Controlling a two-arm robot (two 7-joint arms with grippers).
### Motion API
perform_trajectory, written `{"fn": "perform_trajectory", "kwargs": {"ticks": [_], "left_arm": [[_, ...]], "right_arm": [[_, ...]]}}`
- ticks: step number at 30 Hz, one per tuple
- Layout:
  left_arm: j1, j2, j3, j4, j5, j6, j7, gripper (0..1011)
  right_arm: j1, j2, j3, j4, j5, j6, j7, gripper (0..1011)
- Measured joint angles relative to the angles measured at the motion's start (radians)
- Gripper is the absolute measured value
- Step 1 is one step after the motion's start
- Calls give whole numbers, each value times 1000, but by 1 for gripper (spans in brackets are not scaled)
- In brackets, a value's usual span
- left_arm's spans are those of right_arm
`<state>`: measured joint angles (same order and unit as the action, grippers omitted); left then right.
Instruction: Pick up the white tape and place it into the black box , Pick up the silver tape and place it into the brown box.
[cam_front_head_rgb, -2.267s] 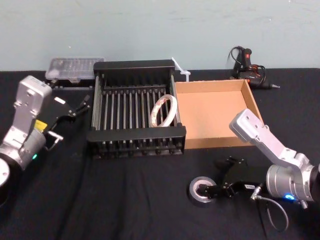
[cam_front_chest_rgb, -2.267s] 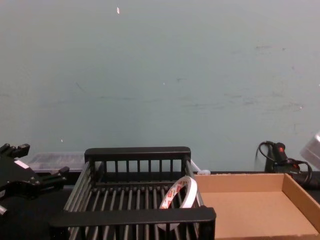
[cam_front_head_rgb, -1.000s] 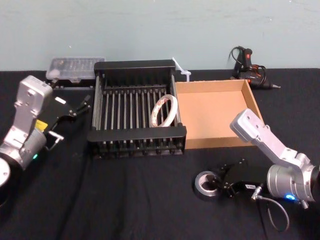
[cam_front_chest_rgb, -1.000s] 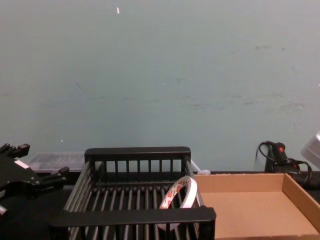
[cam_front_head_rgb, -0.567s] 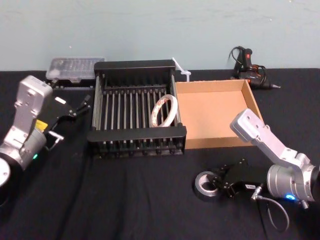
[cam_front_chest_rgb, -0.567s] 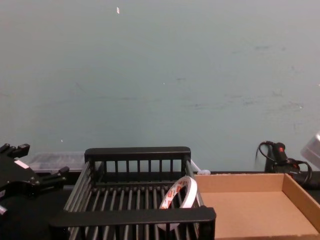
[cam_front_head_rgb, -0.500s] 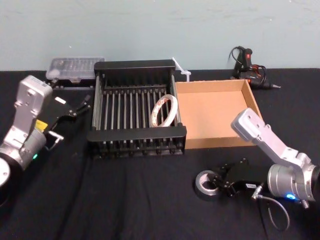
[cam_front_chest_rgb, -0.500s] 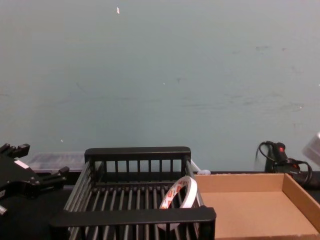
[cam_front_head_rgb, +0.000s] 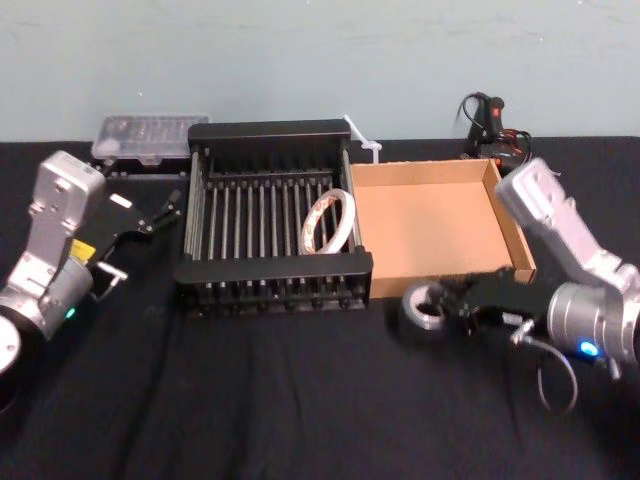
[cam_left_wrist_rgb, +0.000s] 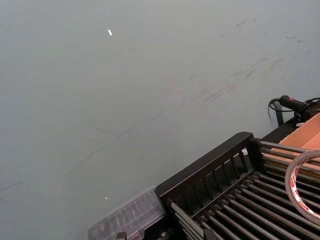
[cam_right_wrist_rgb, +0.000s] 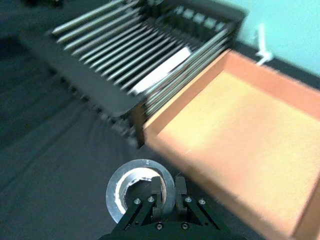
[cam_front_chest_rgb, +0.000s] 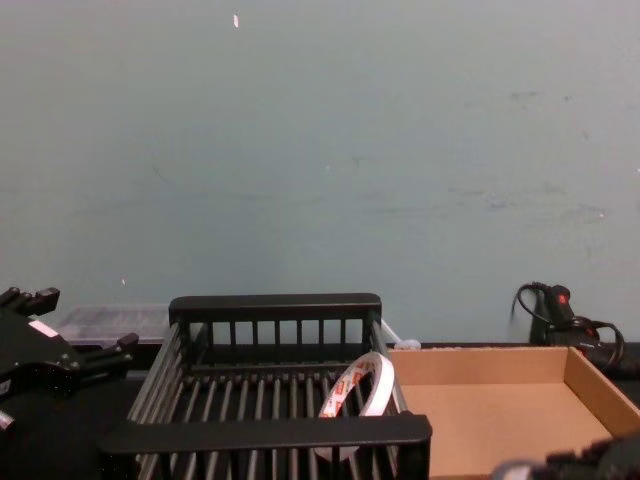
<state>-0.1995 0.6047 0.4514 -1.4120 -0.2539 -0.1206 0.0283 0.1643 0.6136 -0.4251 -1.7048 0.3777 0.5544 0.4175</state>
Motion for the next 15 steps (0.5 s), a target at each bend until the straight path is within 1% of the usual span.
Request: {"fn": "perform_trajectory", "kwargs": {"ticks": [5, 11, 13, 14, 15], "left_arm": [[0, 0, 0, 0, 0, 0, 0, 1001], [0, 0, 0, 0, 0, 0, 0, 1001], [0, 0, 0, 0, 0, 0, 0, 1001], [0, 0, 0, 0, 0, 0, 0, 1001], [0, 0, 0, 0, 0, 0, 0, 1001]], "right_arm": [[31, -39, 31, 24, 6, 6, -48, 169], [69, -82, 47, 65, -3, 10, -91, 170], [90, -107, 52, 91, -15, 13, -110, 169], [90, -107, 52, 91, -15, 13, -110, 169], [100, -119, 54, 106, -22, 14, -119, 169]]}}
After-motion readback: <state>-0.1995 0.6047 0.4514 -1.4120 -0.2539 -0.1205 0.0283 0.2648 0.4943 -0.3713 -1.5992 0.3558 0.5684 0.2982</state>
